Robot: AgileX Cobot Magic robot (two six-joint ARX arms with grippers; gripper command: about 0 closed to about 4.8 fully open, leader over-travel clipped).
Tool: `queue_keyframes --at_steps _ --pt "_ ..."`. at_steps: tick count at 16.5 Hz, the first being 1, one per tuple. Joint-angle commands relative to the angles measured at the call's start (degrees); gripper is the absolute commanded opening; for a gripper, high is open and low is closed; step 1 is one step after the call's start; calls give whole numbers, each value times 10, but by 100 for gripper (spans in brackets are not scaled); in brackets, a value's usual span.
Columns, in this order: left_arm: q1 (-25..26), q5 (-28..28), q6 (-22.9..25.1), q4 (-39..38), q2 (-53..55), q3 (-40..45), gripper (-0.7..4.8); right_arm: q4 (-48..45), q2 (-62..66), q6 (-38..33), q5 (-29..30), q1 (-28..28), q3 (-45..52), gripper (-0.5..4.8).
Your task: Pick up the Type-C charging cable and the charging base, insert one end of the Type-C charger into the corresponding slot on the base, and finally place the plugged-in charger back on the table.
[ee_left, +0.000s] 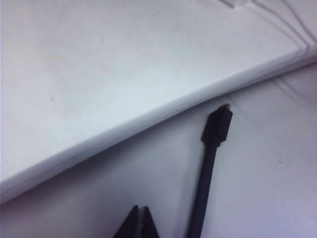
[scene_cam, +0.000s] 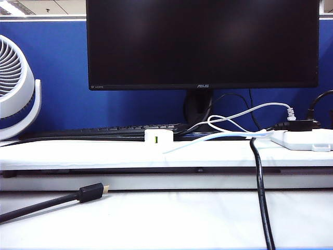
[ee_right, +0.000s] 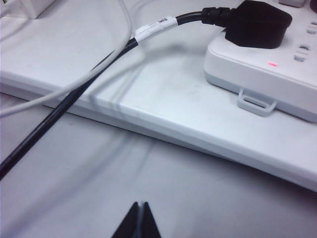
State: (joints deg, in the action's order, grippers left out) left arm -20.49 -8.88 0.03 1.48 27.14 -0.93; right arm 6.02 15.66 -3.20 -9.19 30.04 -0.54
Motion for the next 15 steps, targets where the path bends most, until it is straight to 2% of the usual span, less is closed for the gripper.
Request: queue_keyframes --at_steps 1,3,6,7,8,9,11,12,13,14,15 --pt "0 -3 -5 10 -1 -3 -4 -9 0 -1 1 1 3 -5" --pt "0 -3 -5 10 -1 -3 -4 -11 -13 -1 2 0 5 -5" --pt "0 -2 -5 10 -1 -3 -4 -3 -99 -1 3 -3 5 -5" --pt "-2 -1 -5 10 -1 -2 -4 10 -159 -1 2 -18 5 -6" --pt "-5 -3 -5 15 -11 2 -4 0 -155 -1 3 -53 5 -5" --pt "-5 -2 -5 18 -15 5 -4 3 -156 -1 3 -63 5 -6" --pt "1 31 -5 21 -116 5 -4 2 -156 0 0 -122 5 -5" --pt "6 67 -5 -51 -253 5 -4 29 -156 0 6 -138 5 -5" --pt "9 67 -5 -70 -270 5 -4 27 -156 0 15 -138 5 -5" --pt "20 68 -5 -83 -272 4 -4 28 -156 0 41 -141 5 -5" --pt "148 61 -5 -113 -271 4 -4 40 -156 0 108 -195 5 -5"
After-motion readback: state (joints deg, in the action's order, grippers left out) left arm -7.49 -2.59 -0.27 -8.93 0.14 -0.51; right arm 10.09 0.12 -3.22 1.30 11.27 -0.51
